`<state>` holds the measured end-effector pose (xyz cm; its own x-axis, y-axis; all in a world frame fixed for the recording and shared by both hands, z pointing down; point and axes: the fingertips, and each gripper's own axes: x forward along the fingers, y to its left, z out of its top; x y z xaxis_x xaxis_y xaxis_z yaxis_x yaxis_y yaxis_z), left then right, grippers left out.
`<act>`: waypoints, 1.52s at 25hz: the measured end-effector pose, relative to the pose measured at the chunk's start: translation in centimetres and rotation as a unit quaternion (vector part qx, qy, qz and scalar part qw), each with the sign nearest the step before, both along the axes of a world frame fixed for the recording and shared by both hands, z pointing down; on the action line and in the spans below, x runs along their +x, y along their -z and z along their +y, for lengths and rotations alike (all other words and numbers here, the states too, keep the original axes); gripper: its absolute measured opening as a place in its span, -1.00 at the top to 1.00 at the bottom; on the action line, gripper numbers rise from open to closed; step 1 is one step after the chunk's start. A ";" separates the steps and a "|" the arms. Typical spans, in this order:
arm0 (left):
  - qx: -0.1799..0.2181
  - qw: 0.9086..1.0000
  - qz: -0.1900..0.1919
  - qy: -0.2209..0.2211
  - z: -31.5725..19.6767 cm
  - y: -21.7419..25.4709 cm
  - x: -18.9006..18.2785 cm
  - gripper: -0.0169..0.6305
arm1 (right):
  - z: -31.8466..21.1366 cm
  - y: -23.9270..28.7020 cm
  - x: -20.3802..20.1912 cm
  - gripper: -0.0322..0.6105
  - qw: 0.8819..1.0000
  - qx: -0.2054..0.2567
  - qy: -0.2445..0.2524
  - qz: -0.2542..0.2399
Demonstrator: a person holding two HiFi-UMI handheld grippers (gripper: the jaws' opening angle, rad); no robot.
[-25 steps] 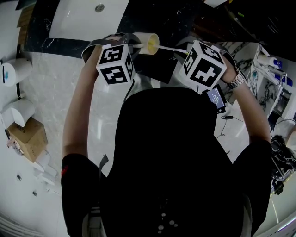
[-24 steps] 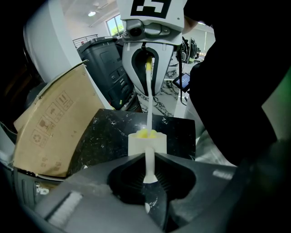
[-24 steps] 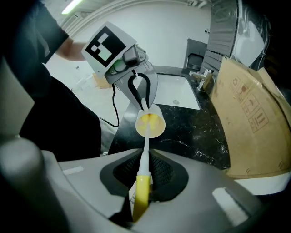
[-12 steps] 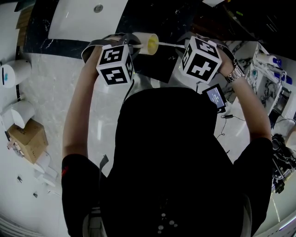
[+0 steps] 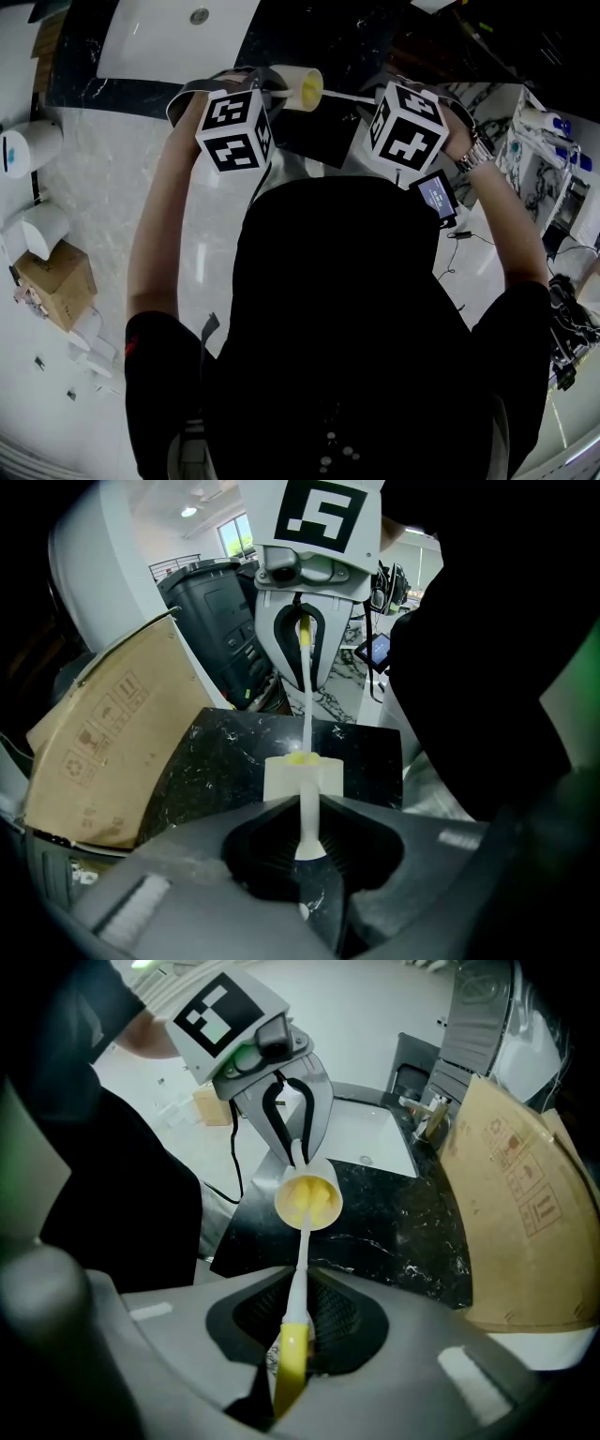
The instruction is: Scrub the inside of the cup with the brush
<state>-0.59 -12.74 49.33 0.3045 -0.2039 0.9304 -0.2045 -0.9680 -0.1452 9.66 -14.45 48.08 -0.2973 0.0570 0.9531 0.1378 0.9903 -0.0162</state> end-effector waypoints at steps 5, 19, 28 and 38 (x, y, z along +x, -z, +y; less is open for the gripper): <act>-0.002 1.000 0.006 -0.002 -0.1 0.0 0.0 0.81 | 0.6 0.2 -0.1 0.77 1.000 -0.024 -0.020 -0.006; -0.003 0.999 0.031 -0.018 -0.1 0.1 -0.4 0.81 | 1.5 1.1 -0.6 0.77 0.990 -0.085 -0.104 -0.030; -0.005 0.998 0.059 -0.012 -0.1 0.2 -1.1 0.81 | 1.4 1.8 -1.5 0.77 0.985 -0.089 -0.139 -0.051; 0.002 0.997 0.080 -0.008 0.1 0.2 -1.3 0.81 | 1.9 1.9 -1.7 0.77 0.982 -0.089 -0.157 -0.057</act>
<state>-1.86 -12.65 49.12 0.4520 -0.2014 0.8690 -0.2101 -0.9708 -0.1157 7.96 -12.56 46.20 -0.4309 0.1072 0.8960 -0.1639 0.9671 -0.1945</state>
